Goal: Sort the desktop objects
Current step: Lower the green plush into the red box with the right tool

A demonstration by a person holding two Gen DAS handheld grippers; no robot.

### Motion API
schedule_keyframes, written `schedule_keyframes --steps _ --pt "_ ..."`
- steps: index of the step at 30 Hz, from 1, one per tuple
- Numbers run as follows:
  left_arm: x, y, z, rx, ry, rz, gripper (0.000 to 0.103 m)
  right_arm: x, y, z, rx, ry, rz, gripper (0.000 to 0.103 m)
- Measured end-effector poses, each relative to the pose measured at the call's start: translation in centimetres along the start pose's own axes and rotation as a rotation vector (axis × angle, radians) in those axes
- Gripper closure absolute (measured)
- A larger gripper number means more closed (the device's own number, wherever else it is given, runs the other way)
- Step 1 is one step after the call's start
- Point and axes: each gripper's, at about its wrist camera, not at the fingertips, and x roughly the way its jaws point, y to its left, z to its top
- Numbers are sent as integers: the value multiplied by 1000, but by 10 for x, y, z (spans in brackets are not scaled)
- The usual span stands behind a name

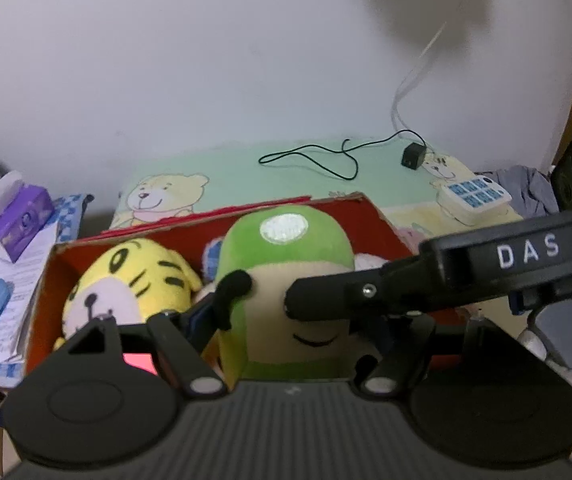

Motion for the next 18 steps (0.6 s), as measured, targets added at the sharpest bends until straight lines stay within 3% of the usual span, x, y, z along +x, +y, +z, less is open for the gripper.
schedule_keyframes --steps 7,12,18 --pt "4 -8 -1 -7 13 -85 21 -12 7 2 -51 -18 -74 47" --pt "13 -19 -8 54 19 -44 17 -15 0 3 -42 -1 -105 47" --pt "20 -5 -6 7 42 -64 16 3 11 2 -110 -9 -156 47"
